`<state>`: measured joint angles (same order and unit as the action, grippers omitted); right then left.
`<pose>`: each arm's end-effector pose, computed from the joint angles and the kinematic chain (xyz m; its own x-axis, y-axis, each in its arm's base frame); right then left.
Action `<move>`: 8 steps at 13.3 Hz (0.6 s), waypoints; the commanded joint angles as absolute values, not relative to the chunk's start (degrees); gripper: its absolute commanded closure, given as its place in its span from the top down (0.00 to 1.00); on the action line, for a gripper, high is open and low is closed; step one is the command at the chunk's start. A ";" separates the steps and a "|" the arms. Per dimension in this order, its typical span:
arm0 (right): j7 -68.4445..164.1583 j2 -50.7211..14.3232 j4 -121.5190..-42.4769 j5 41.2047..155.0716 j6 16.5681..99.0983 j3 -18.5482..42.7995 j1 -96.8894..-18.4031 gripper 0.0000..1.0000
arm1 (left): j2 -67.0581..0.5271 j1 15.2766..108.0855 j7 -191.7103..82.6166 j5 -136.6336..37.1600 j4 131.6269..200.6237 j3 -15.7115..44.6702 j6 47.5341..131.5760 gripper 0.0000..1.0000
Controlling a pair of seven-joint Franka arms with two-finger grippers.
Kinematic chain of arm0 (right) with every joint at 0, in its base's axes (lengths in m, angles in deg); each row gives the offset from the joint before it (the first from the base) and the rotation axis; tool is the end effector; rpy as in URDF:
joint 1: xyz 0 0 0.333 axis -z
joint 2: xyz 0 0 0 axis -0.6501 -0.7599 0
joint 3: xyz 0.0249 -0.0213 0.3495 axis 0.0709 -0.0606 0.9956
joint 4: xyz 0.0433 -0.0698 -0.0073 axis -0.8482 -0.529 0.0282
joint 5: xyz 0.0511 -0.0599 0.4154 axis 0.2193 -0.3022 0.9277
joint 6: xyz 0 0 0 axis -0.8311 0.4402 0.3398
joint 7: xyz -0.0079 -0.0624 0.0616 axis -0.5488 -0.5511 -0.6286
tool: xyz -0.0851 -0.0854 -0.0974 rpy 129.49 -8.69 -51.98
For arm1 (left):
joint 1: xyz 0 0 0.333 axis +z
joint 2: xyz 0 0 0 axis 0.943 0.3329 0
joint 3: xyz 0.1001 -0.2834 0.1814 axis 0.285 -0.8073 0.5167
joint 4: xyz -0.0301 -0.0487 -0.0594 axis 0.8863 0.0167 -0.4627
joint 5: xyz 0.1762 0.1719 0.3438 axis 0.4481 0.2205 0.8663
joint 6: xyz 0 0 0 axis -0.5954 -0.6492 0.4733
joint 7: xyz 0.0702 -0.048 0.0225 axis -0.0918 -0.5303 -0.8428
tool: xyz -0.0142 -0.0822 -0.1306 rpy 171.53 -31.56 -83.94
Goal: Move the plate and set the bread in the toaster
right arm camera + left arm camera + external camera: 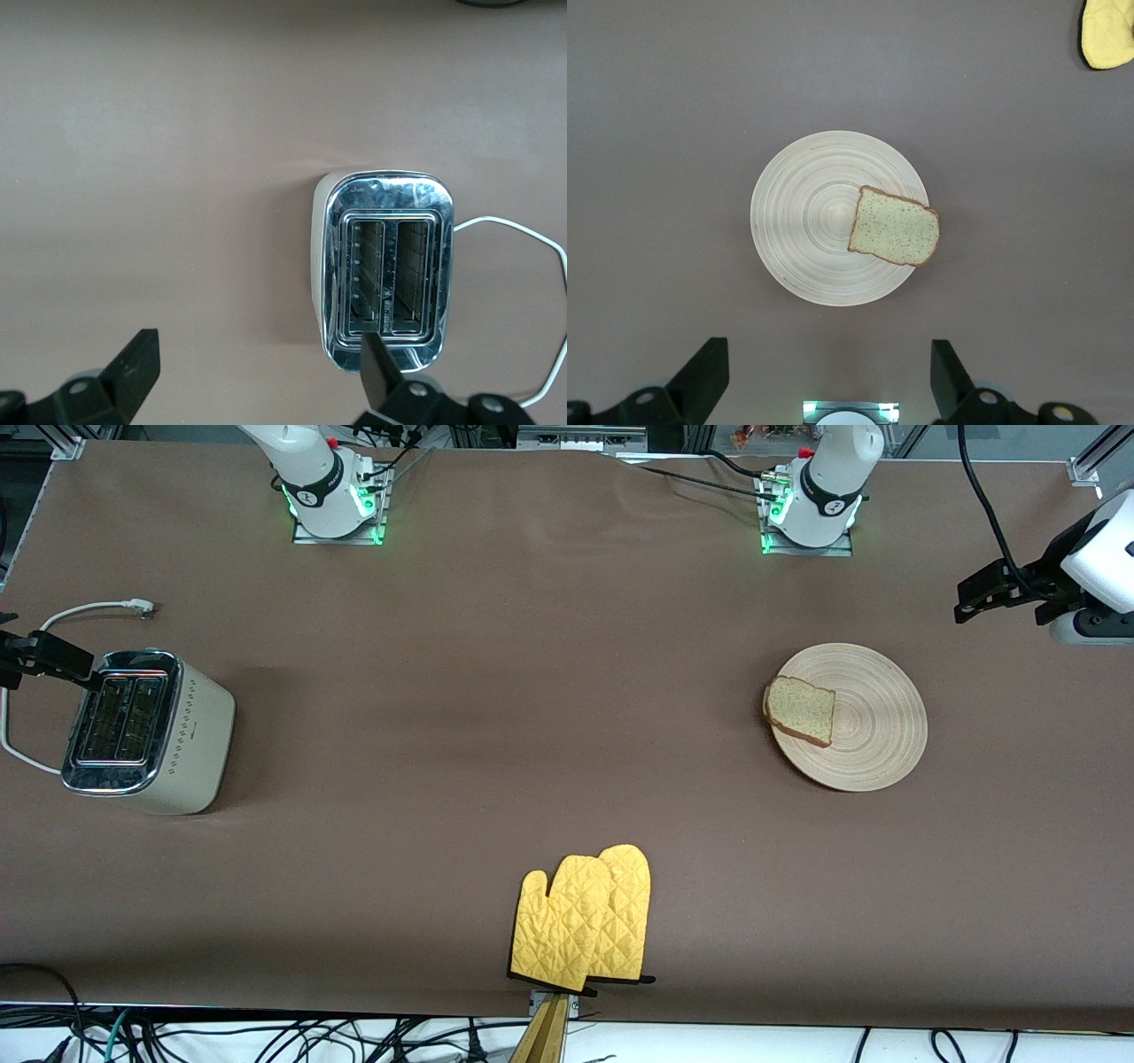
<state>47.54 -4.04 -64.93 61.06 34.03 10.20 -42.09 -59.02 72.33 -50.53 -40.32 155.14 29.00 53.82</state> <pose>0.6410 -0.0595 0.5871 1.0000 -0.0065 0.0072 -0.0066 -0.9997 0.0242 0.5614 -0.0178 0.6133 0.9920 0.0101 -0.1258 0.0085 -0.9999 -0.0130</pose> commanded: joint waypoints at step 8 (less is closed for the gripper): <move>47.97 -4.23 -64.01 60.85 33.97 10.02 -40.99 1.00 | -58.36 72.66 -49.24 -39.69 153.69 28.85 52.72 1.00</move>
<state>47.57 -4.04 -64.93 61.01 34.10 9.78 -41.18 -59.02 72.33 -50.53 -40.32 155.14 29.01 53.82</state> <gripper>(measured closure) 0.000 0.000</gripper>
